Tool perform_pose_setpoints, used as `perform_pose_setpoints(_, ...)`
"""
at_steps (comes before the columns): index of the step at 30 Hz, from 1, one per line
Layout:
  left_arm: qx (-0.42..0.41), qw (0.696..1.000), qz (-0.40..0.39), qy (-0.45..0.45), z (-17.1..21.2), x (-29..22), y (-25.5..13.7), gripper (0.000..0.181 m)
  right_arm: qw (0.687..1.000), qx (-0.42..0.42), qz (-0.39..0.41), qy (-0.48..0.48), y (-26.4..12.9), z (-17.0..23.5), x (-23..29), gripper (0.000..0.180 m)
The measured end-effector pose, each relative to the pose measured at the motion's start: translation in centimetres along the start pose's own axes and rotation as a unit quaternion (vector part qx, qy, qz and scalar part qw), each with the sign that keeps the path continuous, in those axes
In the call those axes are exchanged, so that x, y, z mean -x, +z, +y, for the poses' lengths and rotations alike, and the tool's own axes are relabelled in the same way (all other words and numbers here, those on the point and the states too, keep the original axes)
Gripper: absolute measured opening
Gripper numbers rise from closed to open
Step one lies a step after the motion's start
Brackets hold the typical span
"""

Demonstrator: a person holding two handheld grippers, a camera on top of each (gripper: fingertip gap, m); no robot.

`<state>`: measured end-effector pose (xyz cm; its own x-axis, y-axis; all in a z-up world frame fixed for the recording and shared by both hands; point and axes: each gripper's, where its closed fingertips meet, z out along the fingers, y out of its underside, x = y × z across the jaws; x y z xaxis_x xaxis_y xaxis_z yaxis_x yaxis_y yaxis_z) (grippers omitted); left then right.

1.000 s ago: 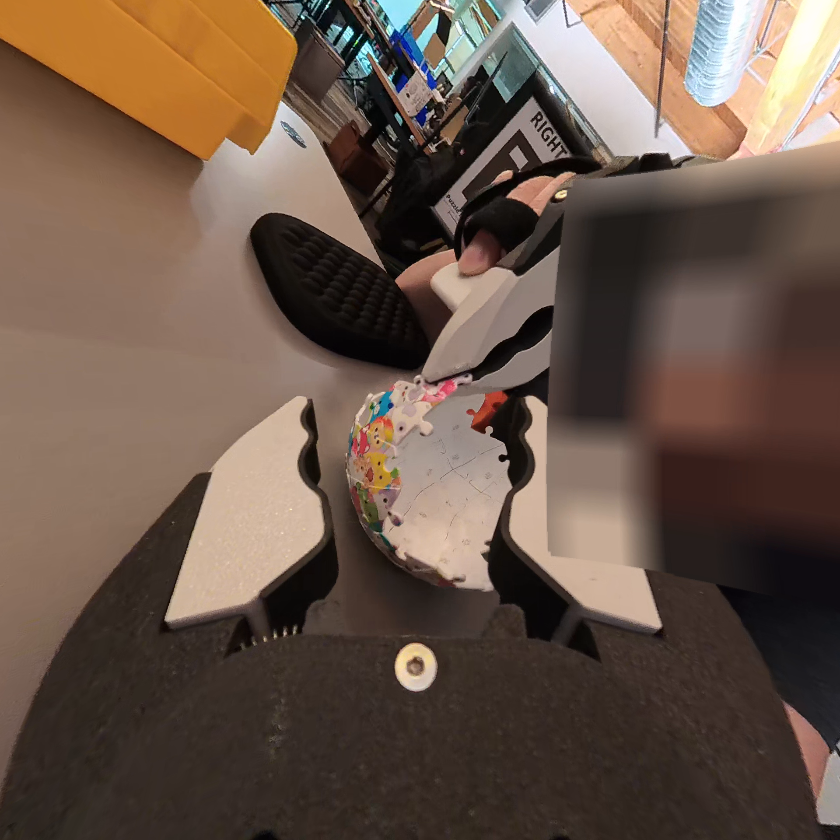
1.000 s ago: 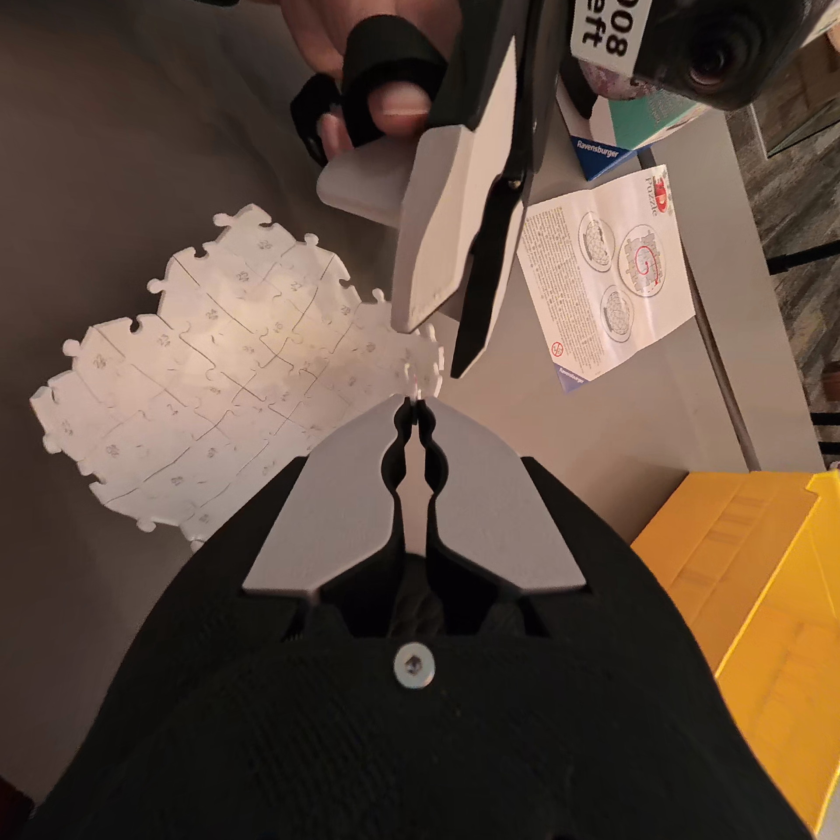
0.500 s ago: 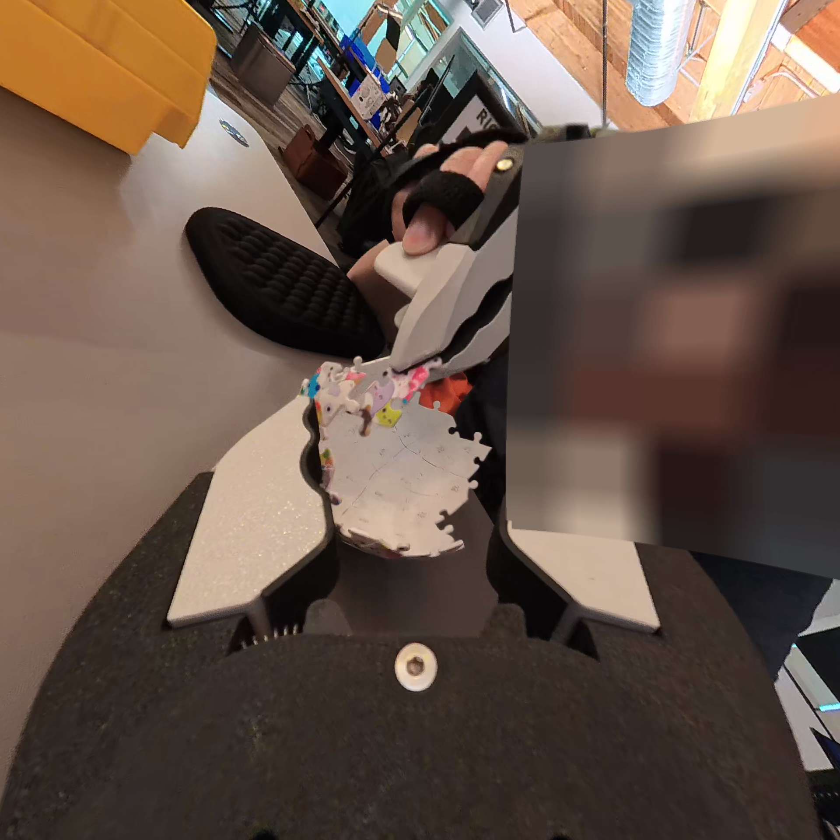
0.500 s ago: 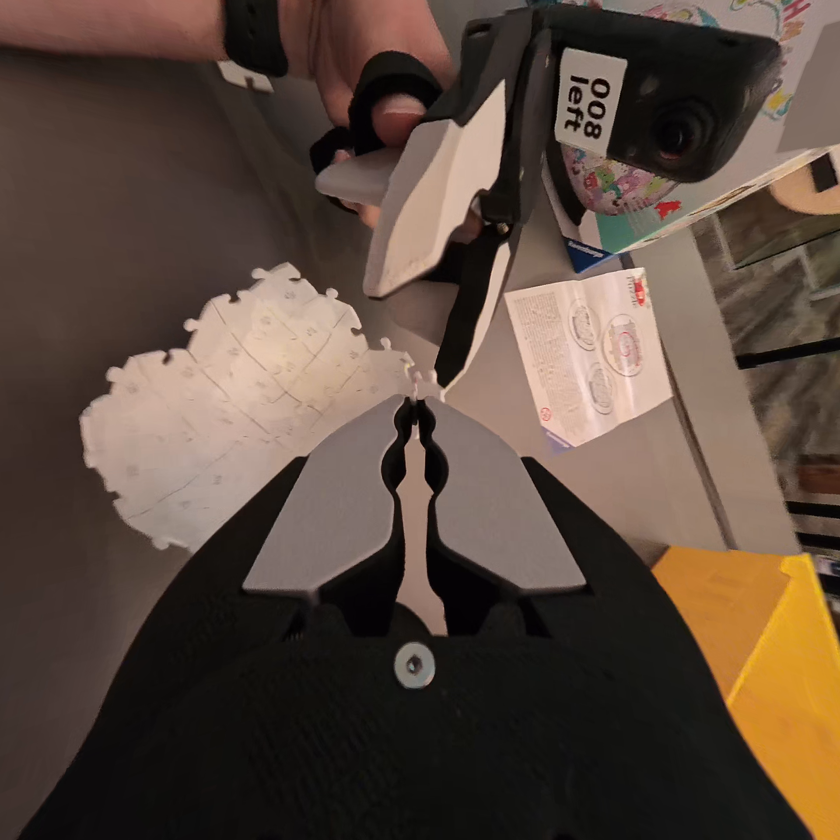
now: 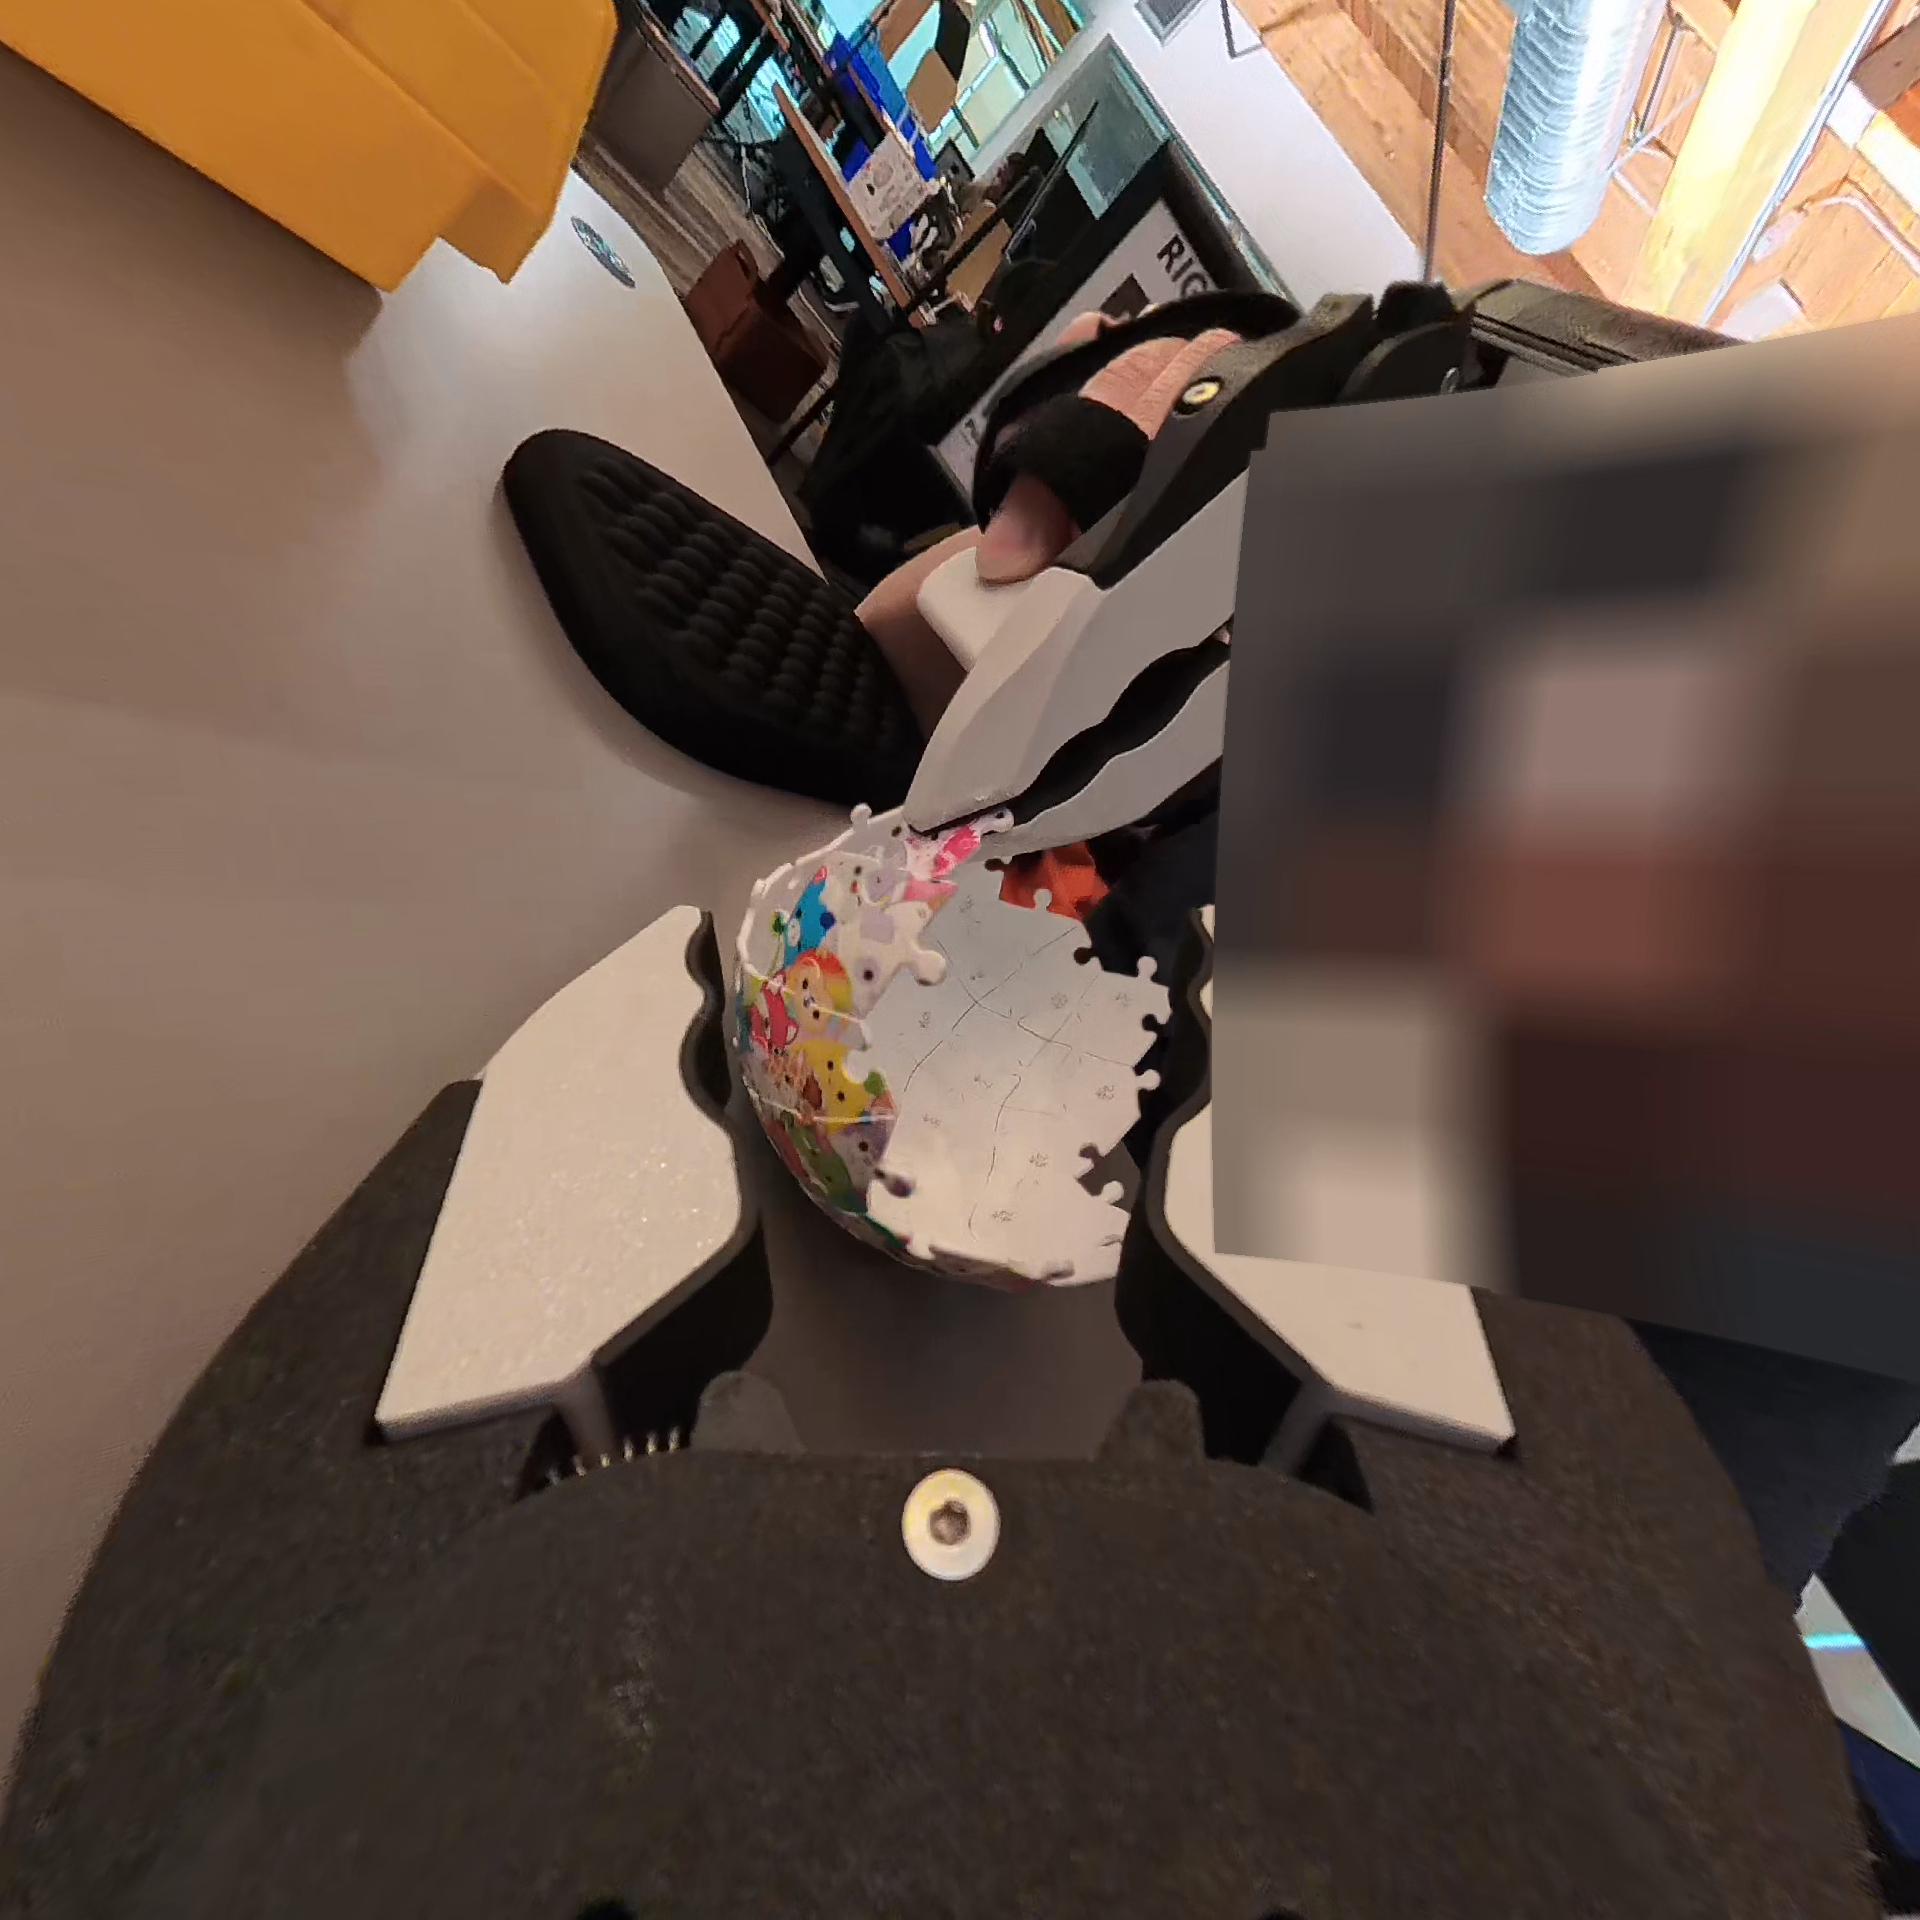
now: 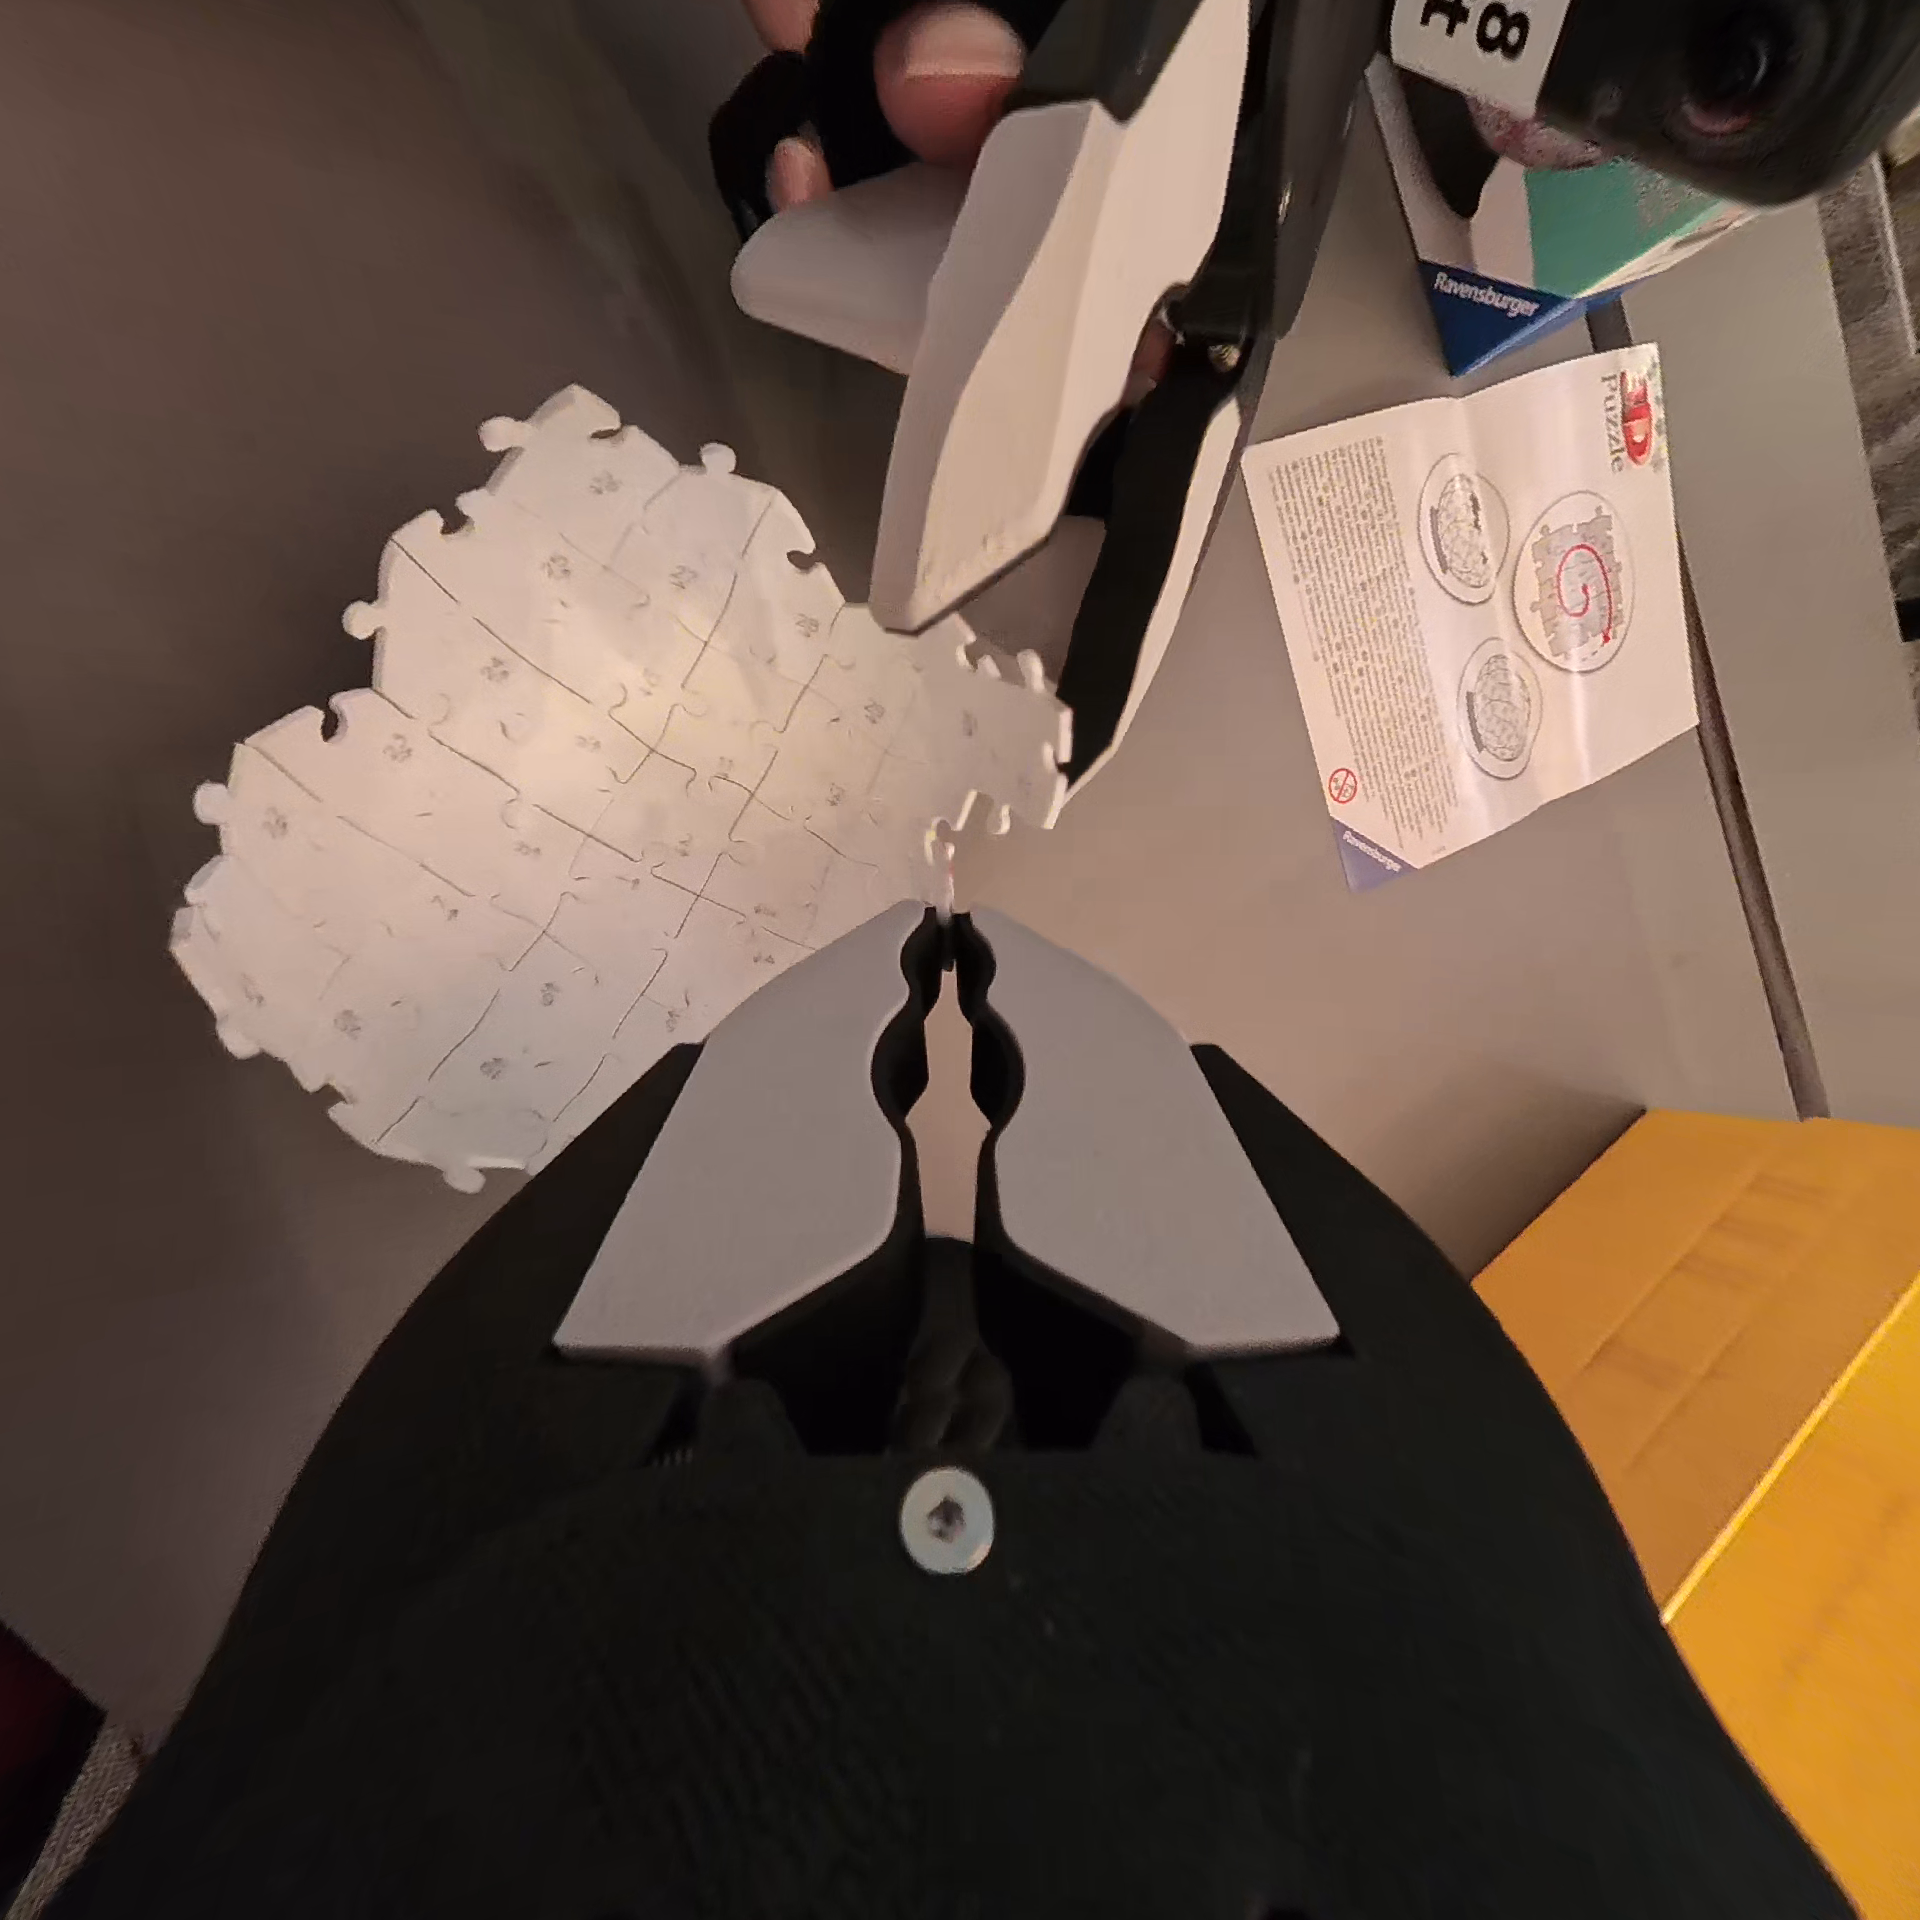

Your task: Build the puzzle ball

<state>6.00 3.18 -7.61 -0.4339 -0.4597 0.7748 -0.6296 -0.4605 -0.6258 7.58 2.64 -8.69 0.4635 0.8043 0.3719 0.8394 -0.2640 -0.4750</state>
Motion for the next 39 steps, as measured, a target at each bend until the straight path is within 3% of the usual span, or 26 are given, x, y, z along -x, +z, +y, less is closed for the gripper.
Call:
perform_pose_setpoints(17,0.016,0.998,0.033,-0.056,2.0,-0.9,-0.6,0.078,1.0,-0.002,0.005,-0.008,0.9,-0.5,0.0,0.003)
perform_pose_setpoints(39,0.007,0.997,0.058,-0.059,1.7,-1.4,-0.4,0.073,0.999,-0.021,0.025,-0.041,0.8,-1.5,0.1,0.003)
